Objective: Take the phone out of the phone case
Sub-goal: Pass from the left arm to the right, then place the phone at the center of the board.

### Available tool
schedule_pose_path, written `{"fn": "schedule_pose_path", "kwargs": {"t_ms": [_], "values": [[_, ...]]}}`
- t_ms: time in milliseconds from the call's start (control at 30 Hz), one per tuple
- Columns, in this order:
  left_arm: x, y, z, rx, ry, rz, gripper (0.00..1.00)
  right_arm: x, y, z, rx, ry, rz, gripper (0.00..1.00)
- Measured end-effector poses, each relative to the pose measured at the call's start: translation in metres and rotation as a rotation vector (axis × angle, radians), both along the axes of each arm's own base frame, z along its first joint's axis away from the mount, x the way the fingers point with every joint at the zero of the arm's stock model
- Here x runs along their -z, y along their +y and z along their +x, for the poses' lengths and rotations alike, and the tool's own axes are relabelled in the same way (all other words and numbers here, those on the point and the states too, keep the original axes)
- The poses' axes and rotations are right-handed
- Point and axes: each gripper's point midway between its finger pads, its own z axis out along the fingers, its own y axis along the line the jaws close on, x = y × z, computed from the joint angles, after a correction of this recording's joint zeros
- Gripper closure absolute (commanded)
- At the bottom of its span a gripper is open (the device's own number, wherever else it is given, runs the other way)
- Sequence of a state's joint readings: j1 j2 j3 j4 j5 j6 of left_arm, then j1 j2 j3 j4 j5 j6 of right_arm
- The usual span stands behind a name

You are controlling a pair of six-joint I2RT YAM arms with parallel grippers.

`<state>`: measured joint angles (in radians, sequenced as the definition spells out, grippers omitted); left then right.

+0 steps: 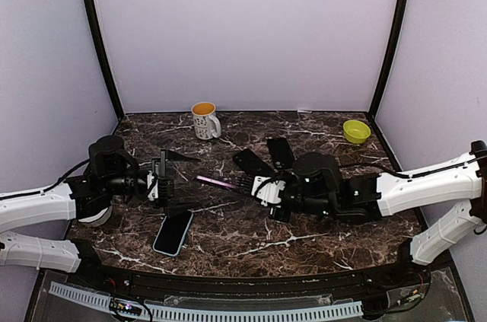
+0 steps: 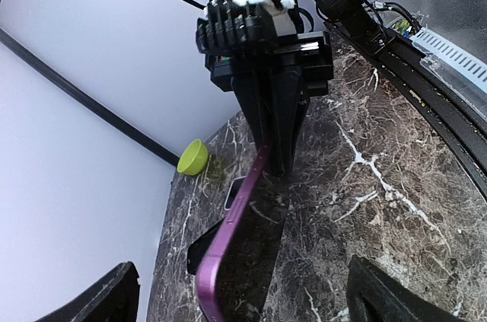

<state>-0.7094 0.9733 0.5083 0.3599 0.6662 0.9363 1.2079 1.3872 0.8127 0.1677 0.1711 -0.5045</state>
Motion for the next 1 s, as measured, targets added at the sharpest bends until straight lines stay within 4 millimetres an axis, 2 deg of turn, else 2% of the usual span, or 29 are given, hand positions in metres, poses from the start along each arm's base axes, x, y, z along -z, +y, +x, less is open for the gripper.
{"fn": "schedule_pose_path", "kwargs": {"t_ms": [133,367,433,600,733,1000], "values": [[-0.007,0.0,0.002,-0.012,-0.025,-0.019,0.01,-0.006,-0.014,0.021,0.089,0.114,0.081,1.0],[-0.014,0.001,0.008,-0.041,-0.056,-0.04,0.01,-0.024,-0.067,0.084,0.348,0.297,0.281,1.0],[-0.015,0.001,0.008,-0.045,-0.059,-0.042,0.01,-0.023,-0.081,0.099,0.418,0.33,0.318,1.0],[-0.016,0.001,0.01,-0.053,-0.063,-0.044,0.01,-0.016,-0.104,0.12,0.531,0.43,0.382,1.0],[-0.016,0.002,0.01,-0.057,-0.065,-0.044,0.01,0.0,-0.129,0.143,0.634,0.513,0.409,1.0],[-0.017,0.002,0.011,-0.058,-0.066,-0.045,0.01,0.053,-0.179,0.193,0.829,0.789,0.45,1.0]]}}
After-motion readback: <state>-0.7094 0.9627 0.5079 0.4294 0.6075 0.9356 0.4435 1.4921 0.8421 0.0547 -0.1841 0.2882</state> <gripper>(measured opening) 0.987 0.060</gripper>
